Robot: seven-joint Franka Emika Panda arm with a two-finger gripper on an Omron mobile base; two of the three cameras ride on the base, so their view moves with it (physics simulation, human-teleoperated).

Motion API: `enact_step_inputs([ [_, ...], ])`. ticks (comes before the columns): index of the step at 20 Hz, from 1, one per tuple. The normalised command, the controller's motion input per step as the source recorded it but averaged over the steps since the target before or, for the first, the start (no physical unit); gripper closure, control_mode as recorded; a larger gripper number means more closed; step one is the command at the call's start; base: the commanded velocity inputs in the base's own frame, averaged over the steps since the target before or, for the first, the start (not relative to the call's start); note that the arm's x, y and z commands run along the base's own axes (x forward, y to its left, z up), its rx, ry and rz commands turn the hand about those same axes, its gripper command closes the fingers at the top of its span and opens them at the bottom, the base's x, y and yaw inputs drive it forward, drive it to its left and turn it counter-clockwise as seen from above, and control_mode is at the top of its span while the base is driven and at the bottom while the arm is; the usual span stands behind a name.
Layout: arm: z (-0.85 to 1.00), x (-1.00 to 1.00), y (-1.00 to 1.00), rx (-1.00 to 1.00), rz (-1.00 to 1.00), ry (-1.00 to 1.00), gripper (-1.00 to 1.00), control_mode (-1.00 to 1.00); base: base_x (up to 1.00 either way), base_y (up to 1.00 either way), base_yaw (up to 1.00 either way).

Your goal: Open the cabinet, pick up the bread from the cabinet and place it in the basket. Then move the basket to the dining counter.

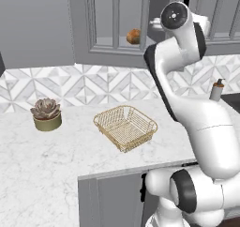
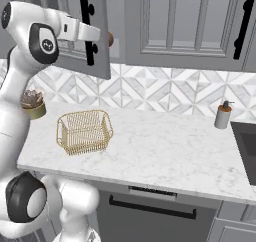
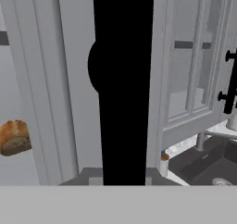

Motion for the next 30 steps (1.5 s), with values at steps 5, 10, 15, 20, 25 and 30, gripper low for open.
enact_step_inputs([
  [5, 0.00, -1.00, 0.53, 0.00, -0.18, 0.00, 1.00, -1.00, 0.00, 0.00, 0.00],
  [10, -0.01, -1.00, 0.69, 0.00, -0.04, 0.00, 1.00, -1.00, 0.00, 0.00, 0.00],
  [15, -0.01, -1.00, 0.83, 0.00, 0.00, 0.00, 1.00, -1.00, 0.00, 0.00, 0.00],
  [20, 0.00, -0.79, 0.82, 0.00, -0.01, 0.00, 1.00, -1.00, 0.00, 0.00, 0.00],
  [25, -0.01, -0.08, 0.37, 0.00, -0.06, 0.00, -1.00, -1.00, 0.00, 0.00, 0.00],
  [30, 0.00, 0.00, 0.18, 0.00, -0.01, 0.00, -1.00, -1.00, 0.00, 0.00, 0.00],
])
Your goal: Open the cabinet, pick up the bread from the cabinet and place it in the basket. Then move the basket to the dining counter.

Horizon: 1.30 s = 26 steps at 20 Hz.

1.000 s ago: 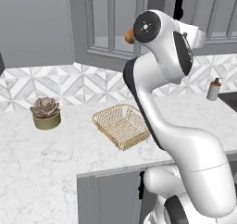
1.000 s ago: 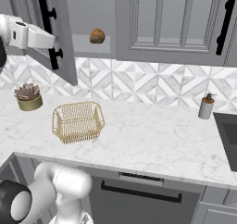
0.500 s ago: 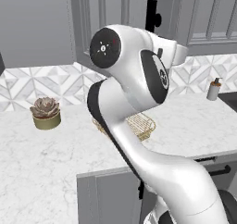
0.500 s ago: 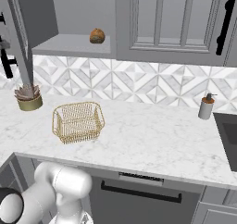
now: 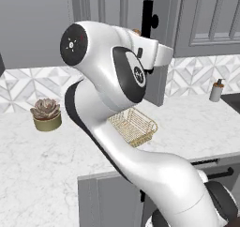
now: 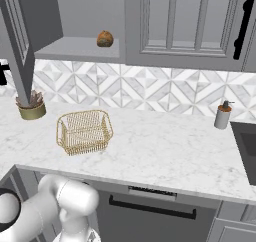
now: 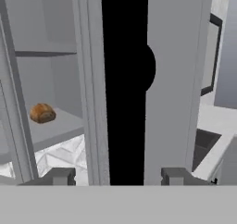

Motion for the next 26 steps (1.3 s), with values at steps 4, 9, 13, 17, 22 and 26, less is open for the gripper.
enact_step_inputs([
  [4, -0.11, -0.22, 0.34, 0.00, 0.00, 0.00, -1.00, -1.00, 0.00, 0.00, 0.00],
  [9, -0.26, -0.76, -0.04, 0.08, 0.14, -0.05, -1.00, -1.00, 0.00, 0.00, 0.00],
  [13, -0.38, -0.73, -0.70, 0.37, 0.46, -0.10, -1.00, -1.00, 0.00, 0.00, 0.00],
  [17, -0.45, -0.60, -0.82, 0.42, 0.57, -0.06, -1.00, -1.00, 0.00, 0.00, 0.00],
  [22, -0.37, -0.34, -0.67, 0.48, 0.58, -0.03, -1.00, -1.00, 0.00, 0.00, 0.00],
  [26, -0.08, 0.25, -0.70, 0.60, 0.44, 0.00, -1.00, -1.00, 0.00, 0.00, 0.00],
])
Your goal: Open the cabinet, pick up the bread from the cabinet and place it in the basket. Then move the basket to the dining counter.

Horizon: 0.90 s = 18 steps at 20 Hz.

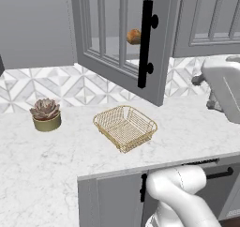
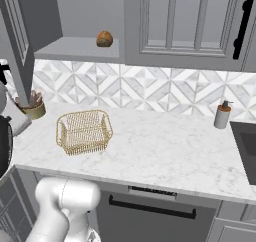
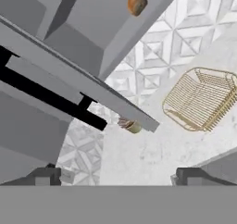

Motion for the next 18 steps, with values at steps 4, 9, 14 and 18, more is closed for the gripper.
enact_step_inputs([
  [4, 0.01, 0.67, -0.75, 0.68, 0.27, 0.05, -1.00, -1.00, 0.00, 0.00, 0.00],
  [9, 0.00, 0.51, -0.32, 0.59, 0.33, 0.32, -1.00, -1.00, 0.00, 0.00, 0.00],
  [14, 0.00, 0.42, 0.20, 0.14, 0.26, 0.30, -1.00, -1.00, 0.00, 0.00, 0.00],
  [18, 0.00, 0.72, 0.32, -0.01, 0.05, 0.11, -1.00, -1.00, 0.00, 0.00, 0.00],
])
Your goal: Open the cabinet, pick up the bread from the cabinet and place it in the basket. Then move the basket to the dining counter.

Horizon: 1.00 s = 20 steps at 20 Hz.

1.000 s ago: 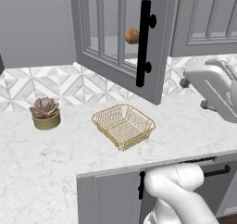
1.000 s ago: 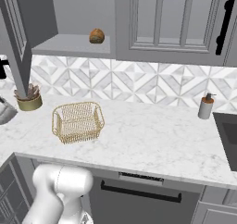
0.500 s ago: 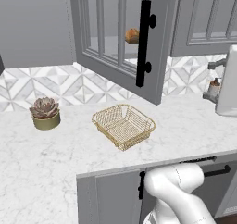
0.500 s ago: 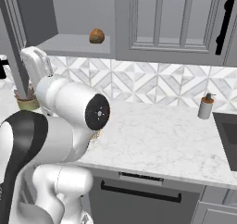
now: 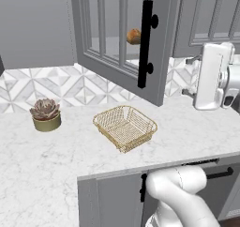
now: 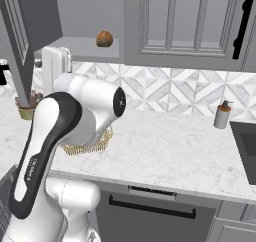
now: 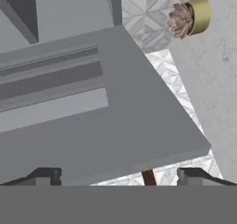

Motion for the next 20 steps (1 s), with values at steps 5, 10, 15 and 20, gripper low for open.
enact_step_inputs([
  [5, 0.00, 0.91, 0.14, 0.00, 0.00, 0.09, -1.00, -1.00, 0.00, 0.00, 0.00],
  [10, 0.00, 0.38, 0.84, 0.00, 0.05, 0.05, -1.00, -1.00, 0.00, 0.00, 0.00],
  [15, 0.00, 0.17, 0.99, 0.00, 0.07, 0.05, -1.00, -1.00, 0.00, 0.00, 0.00],
  [20, 0.00, 0.00, 1.00, 0.00, 0.13, 0.00, -1.00, -1.00, 0.00, 0.00, 0.00],
])
